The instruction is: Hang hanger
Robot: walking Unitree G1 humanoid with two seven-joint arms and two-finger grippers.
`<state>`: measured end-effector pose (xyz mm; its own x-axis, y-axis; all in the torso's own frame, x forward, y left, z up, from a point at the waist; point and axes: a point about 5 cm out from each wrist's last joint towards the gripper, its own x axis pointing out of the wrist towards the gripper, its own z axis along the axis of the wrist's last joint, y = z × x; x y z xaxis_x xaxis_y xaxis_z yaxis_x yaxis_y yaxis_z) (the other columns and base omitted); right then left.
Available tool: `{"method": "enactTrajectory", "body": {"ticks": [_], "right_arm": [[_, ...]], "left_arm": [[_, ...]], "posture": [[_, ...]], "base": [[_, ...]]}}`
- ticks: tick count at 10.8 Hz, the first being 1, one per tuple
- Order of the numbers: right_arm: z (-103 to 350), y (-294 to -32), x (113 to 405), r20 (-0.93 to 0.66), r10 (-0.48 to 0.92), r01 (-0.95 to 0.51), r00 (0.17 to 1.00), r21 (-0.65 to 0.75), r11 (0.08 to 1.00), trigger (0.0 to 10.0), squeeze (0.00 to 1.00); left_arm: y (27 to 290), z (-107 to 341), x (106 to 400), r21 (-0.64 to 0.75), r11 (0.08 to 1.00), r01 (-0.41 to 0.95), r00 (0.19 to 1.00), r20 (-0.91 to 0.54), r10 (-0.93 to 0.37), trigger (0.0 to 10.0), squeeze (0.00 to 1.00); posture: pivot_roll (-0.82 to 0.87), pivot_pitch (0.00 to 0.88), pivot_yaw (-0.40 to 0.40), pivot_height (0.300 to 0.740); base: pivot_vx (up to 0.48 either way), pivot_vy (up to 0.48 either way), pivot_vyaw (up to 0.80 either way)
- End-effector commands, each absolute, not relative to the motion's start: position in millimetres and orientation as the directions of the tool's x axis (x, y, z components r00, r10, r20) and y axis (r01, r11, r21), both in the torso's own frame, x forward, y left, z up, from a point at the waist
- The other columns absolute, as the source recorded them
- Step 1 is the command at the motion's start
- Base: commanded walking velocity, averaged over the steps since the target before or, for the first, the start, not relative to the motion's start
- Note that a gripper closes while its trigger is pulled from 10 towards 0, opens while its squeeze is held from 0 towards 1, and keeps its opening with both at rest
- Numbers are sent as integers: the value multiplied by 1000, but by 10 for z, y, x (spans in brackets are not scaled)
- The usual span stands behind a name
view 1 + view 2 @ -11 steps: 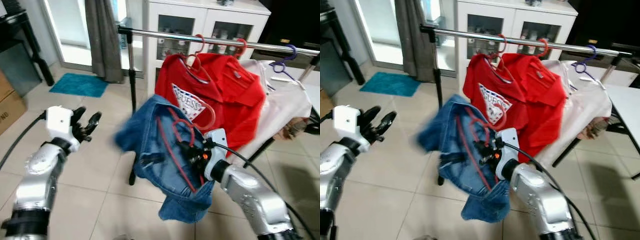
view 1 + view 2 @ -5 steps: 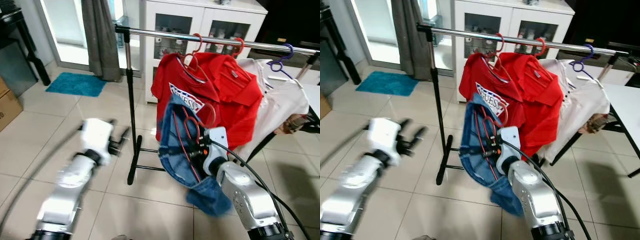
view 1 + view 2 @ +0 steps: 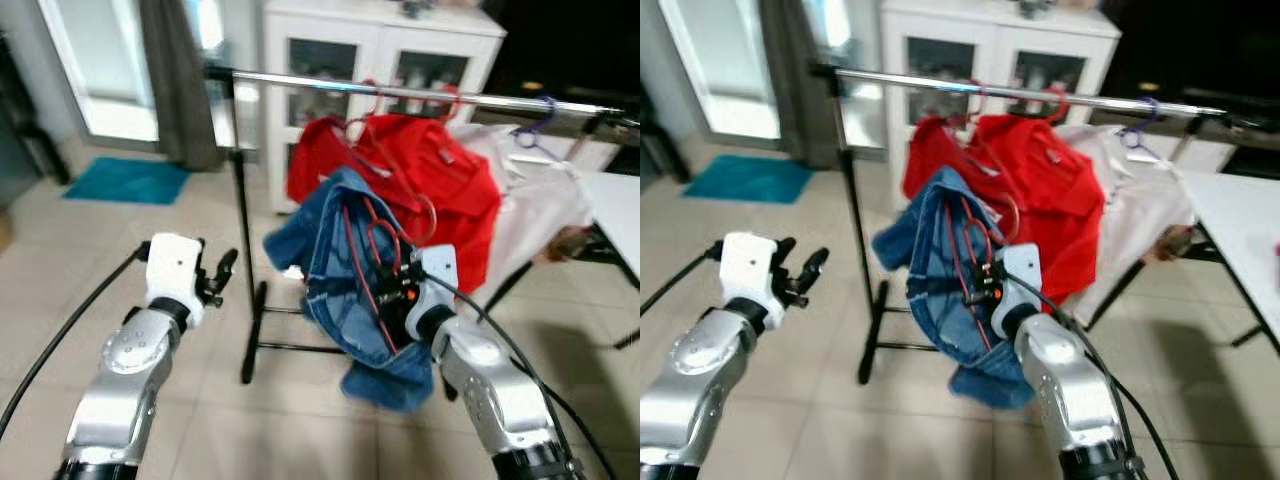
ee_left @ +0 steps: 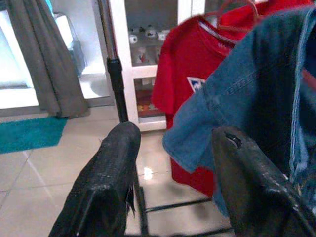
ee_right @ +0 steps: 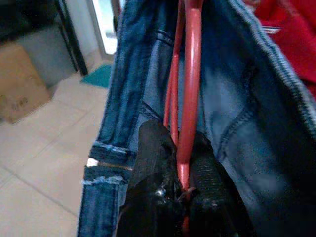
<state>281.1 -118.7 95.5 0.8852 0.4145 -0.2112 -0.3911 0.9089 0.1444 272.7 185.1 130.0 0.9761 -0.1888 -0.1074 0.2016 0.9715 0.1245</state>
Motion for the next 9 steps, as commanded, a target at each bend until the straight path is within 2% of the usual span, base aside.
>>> {"method": "enactTrajectory", "body": {"ticks": [1, 2, 6, 9], "right_arm": [[1090, -1126, 2886, -149, 434, -419, 889, 121, 900, 10000, 0], [1117, -1126, 2913, -140, 431, -419, 892, 105, 902, 10000, 0], [1187, -1123, 2992, -148, 415, -409, 898, 72, 910, 10000, 0], [1222, -1119, 3039, -171, 408, -417, 897, -21, 908, 10000, 0]], "left_arm": [[1896, 1315, 2719, 144, 972, 184, 979, -118, -167, 10000, 0], [1890, 1327, 2726, 142, 973, 183, 979, -116, -168, 10000, 0], [1898, 1318, 2716, 170, 964, 207, 973, -135, -185, 10000, 0], [1907, 1305, 2698, 177, 960, 215, 971, -148, -190, 10000, 0]], "posture": [[-52, 0, -43, 740], [-45, 0, -45, 740], [-42, 0, -43, 740], [-37, 0, -46, 740]], "base": [[401, 0, 800], [405, 0, 800], [402, 0, 0], [404, 0, 0]]}}
